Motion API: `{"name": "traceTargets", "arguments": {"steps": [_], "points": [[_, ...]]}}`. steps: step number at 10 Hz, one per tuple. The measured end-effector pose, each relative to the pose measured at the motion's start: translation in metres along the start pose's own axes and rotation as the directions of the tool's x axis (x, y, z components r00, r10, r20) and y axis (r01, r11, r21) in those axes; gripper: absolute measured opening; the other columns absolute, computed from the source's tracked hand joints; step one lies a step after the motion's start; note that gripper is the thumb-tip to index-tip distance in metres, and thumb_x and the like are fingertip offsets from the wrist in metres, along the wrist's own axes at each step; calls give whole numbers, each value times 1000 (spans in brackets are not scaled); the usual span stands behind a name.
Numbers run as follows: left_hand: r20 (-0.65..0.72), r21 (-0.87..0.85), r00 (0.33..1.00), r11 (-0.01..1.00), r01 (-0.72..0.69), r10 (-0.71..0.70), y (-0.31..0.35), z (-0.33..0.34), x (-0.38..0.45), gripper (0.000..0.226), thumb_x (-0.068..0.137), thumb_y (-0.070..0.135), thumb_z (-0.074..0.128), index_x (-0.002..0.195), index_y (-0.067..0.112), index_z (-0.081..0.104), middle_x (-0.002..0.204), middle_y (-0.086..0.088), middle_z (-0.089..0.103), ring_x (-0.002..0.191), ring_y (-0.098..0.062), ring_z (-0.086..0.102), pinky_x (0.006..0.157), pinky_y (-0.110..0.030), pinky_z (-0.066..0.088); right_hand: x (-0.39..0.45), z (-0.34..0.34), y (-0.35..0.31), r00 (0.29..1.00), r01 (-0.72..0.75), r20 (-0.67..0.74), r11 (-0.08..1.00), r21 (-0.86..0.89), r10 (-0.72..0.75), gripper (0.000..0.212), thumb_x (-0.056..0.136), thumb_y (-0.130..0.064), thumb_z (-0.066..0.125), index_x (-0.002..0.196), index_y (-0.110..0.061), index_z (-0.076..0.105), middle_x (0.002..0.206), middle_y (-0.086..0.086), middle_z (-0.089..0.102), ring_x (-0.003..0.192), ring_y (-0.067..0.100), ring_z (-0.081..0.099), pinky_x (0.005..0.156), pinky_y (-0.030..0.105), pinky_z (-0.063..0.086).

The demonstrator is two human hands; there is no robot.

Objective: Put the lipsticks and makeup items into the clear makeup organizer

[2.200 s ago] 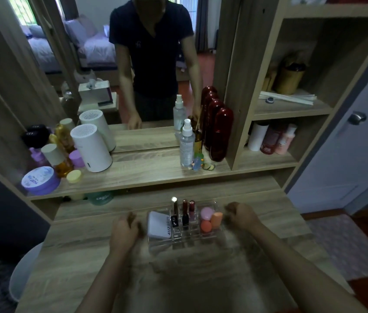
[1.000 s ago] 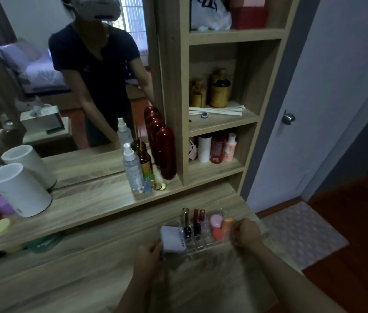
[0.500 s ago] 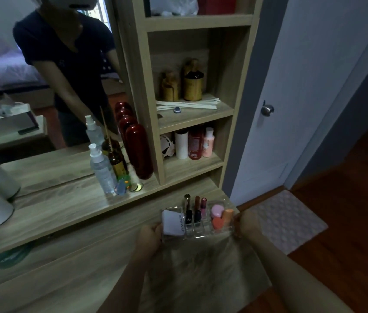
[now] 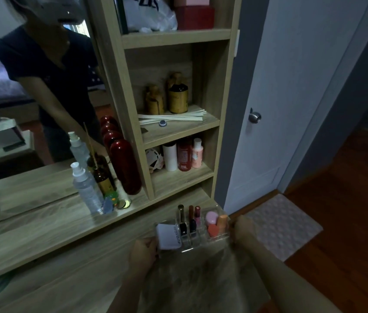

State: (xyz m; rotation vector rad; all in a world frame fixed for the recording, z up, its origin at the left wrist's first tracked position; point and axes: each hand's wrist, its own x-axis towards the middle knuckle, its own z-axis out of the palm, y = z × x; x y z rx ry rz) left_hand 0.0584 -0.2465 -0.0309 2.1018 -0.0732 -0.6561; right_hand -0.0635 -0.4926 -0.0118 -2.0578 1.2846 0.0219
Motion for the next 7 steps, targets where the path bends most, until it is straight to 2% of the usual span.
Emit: {"name": "traceTargets", "arguments": {"steps": [1,2,3,4,5,6,7], "points": [[12,18,1000,1000,20,-20,-1,3,2,25,92,25,55,68,23,63,76,-15,72,80,-33,70,84,-49,57,2,-3,-5,1000,14,4,1000,-20,-14,10,94,-17,56,94,-11,64,112,12,68,105,23,63,93,29,49],[18,-25,999,999,37,-37,-1,4,-2,24,93,28,55,88,9,68,83,-16,72,83,-33,70,87,-49,57,12,1,-5,999,24,-22,998,54,-23,12,94,-12,54,93,-4,63,111,19,67,104,30,62,97,39,52],[8,-77,998,995,60,-60,-3,9,-2,20,92,25,56,92,9,68,84,-16,71,86,-33,69,88,-50,56,15,1,-8,1000,25,-15,997,79,-24,22,95,-14,54,109,2,60,116,21,63,108,32,60,98,42,51],[7,-98,1000,995,30,-29,-6,12,-2,17,92,22,56,85,13,70,78,-15,70,86,-33,69,87,-51,56,18,-1,-7,999,40,1,999,4,-40,25,95,-14,52,115,-2,61,120,20,63,113,33,59,98,39,48],[10,-97,1000,995,18,-17,-8,13,-1,20,92,20,56,92,7,72,85,-22,72,87,-35,69,87,-51,55,19,-4,-7,999,36,11,999,-35,-36,27,95,-10,49,117,-4,62,123,21,62,115,35,58,98,39,47],[-48,-52,999,998,-23,20,-8,14,-1,25,94,22,52,93,6,71,87,-22,73,88,-34,69,87,-47,55,14,-3,-2,999,43,1,998,-39,-43,28,95,-13,49,119,-5,60,124,19,62,116,34,57,98,38,46],[-213,99,976,995,-33,54,8,5,-24,28,95,23,48,93,4,69,93,-24,71,86,-31,65,79,-38,48,-10,-22,1,999,41,-3,999,-18,-41,30,96,-18,48,120,-5,60,123,19,63,115,34,58,98,37,47]]}}
